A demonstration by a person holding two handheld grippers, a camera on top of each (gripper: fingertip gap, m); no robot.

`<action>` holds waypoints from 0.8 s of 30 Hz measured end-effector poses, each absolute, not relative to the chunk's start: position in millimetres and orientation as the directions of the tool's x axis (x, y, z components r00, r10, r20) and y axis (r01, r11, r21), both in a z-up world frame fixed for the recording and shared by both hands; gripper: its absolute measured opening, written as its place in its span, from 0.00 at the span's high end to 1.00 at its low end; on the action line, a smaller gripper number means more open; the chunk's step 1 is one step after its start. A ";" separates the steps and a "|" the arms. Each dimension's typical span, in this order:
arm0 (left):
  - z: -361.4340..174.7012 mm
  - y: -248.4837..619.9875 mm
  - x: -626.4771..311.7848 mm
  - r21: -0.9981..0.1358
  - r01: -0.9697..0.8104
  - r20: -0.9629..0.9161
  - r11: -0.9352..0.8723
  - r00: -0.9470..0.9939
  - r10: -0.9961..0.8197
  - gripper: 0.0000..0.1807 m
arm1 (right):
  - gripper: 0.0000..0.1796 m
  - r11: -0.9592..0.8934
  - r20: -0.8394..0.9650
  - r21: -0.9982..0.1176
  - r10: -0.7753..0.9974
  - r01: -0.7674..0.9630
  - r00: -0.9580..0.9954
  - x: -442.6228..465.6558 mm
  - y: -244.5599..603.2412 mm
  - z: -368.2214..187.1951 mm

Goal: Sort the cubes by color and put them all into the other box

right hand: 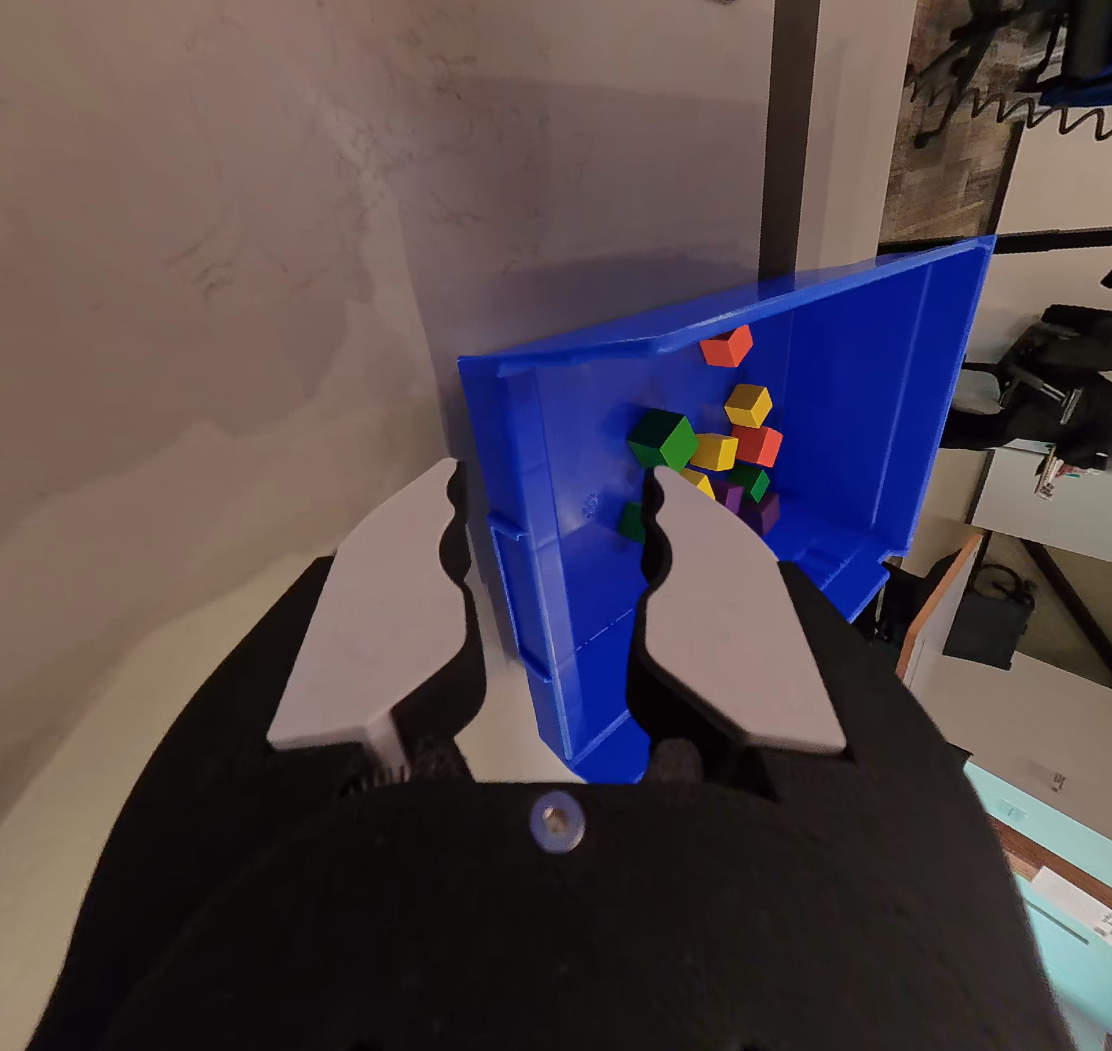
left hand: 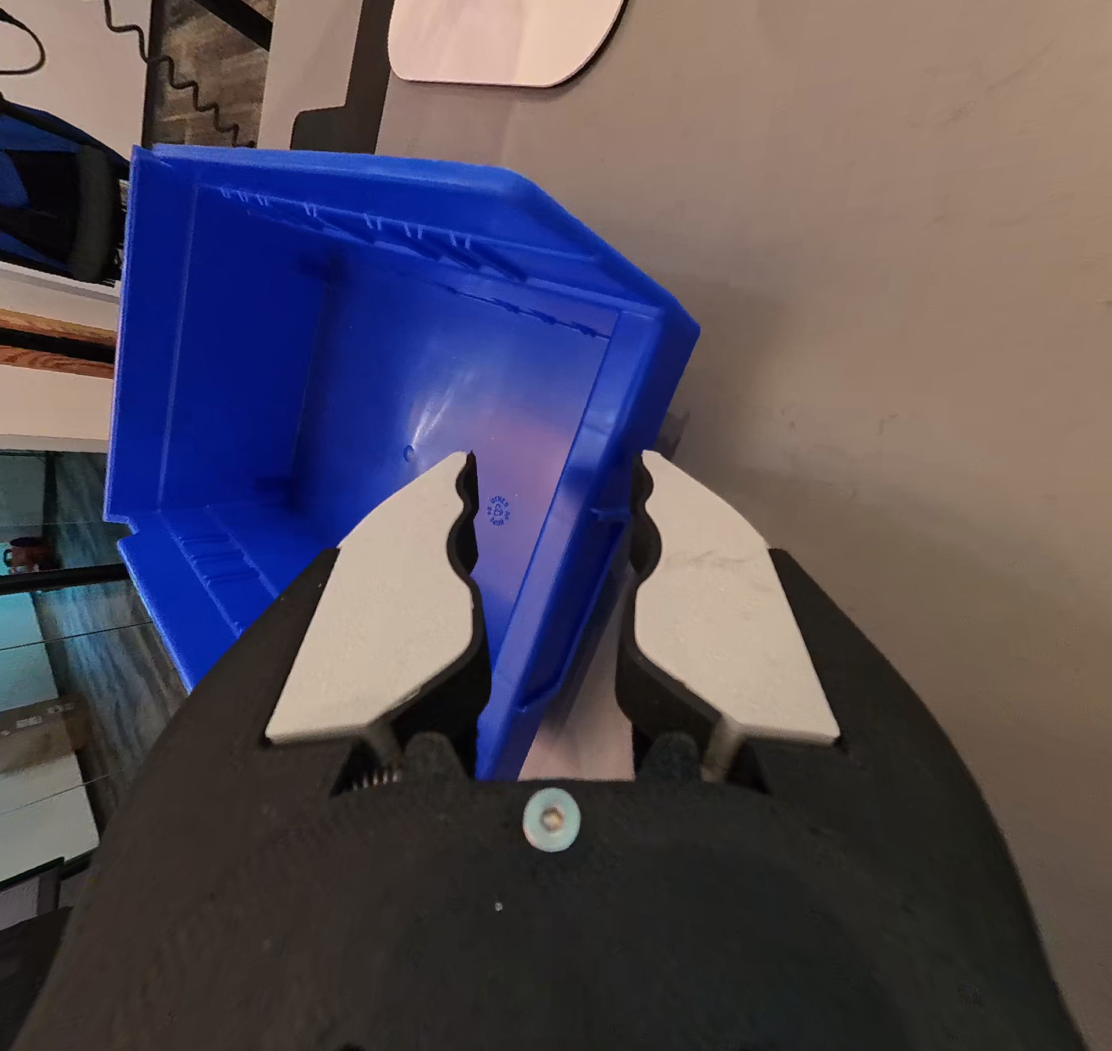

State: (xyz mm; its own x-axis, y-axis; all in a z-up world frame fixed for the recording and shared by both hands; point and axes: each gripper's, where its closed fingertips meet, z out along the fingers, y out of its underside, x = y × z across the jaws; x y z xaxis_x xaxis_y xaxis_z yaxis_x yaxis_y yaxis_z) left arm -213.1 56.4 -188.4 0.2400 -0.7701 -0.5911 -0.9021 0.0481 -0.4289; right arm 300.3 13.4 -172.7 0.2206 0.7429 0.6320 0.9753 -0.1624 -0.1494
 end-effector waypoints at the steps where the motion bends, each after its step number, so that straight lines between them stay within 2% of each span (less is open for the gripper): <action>1: -188.8 56.2 -213.1 -0.429 -0.902 -0.590 0.048 0.239 -0.771 0.73 | 0.69 -0.163 0.632 -0.148 0.743 0.975 0.220 300.4 13.2 -172.5; 10: -187.2 56.5 -217.4 -0.427 -0.903 -0.589 0.040 0.244 -0.771 0.73 | 0.70 -0.171 0.604 -0.172 0.760 0.970 0.241 301.3 10.7 -174.8; 17: -181.0 52.9 -222.0 -0.483 -0.875 -0.552 0.040 0.269 -0.790 0.73 | 0.71 -0.176 0.559 -0.211 0.785 0.961 0.267 303.3 9.1 -180.0; 24: -197.1 53.8 -228.9 -0.459 -0.888 -0.512 0.003 0.262 -0.818 0.74 | 0.73 -0.182 0.545 -0.210 0.794 0.961 0.270 304.4 12.0 -188.6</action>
State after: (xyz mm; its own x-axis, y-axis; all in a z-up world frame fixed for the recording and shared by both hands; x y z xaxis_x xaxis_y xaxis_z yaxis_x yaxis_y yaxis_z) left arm -228.9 53.8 -197.1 0.2623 -0.8179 -0.5121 -0.8882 0.0027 -0.4594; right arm 304.4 12.0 -188.6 0.2696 0.7940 0.5448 0.9606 -0.1819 -0.2104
